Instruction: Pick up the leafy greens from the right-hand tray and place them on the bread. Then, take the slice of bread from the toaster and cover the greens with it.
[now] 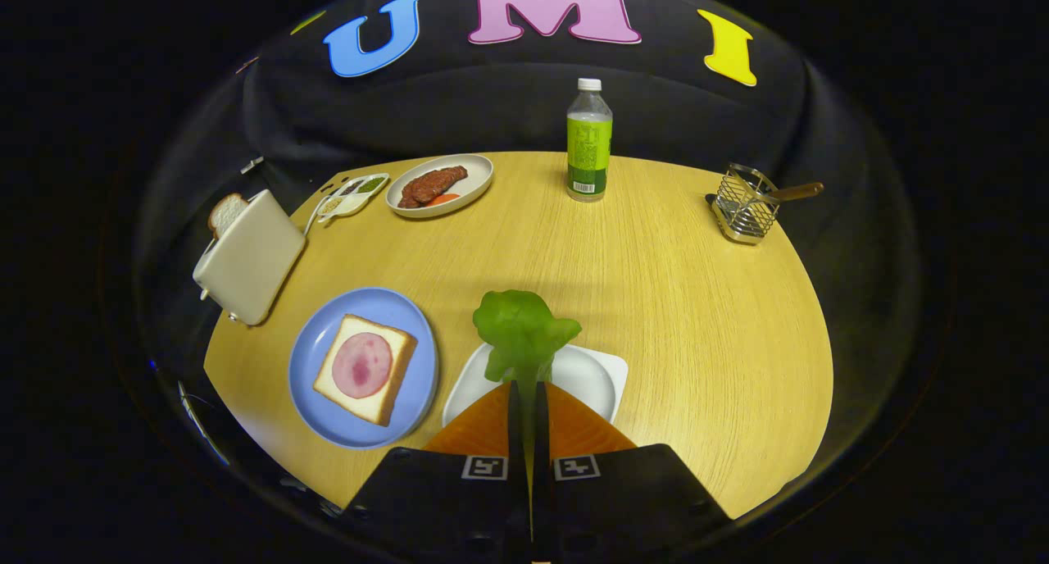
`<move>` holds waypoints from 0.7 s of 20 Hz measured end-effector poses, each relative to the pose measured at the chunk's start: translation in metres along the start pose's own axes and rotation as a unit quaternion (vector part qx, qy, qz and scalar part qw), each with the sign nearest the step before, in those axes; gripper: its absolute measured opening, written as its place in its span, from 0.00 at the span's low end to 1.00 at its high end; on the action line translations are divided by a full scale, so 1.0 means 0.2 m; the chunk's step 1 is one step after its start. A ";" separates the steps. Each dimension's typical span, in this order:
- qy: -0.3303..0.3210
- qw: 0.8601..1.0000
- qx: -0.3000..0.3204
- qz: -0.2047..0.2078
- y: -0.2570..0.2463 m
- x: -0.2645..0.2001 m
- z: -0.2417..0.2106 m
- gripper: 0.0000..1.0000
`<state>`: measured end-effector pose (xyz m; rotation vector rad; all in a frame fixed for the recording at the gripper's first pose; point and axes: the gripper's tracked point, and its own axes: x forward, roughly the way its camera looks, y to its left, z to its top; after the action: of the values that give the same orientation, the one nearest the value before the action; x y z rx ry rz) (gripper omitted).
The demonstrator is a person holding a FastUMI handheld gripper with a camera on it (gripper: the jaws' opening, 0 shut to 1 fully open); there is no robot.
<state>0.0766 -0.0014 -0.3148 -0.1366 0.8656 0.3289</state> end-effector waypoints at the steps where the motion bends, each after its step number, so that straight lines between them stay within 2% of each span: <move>1: -0.001 1.000 -0.003 0.007 0.04 -0.02 0.02 0.06; 7: 0.000 0.997 -0.024 0.075 0.44 -0.09 0.12 0.06; 14: 0.024 0.992 -0.054 0.112 0.79 0.06 0.05 0.06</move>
<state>0.0371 0.1518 -0.3149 -0.1488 0.9138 0.5848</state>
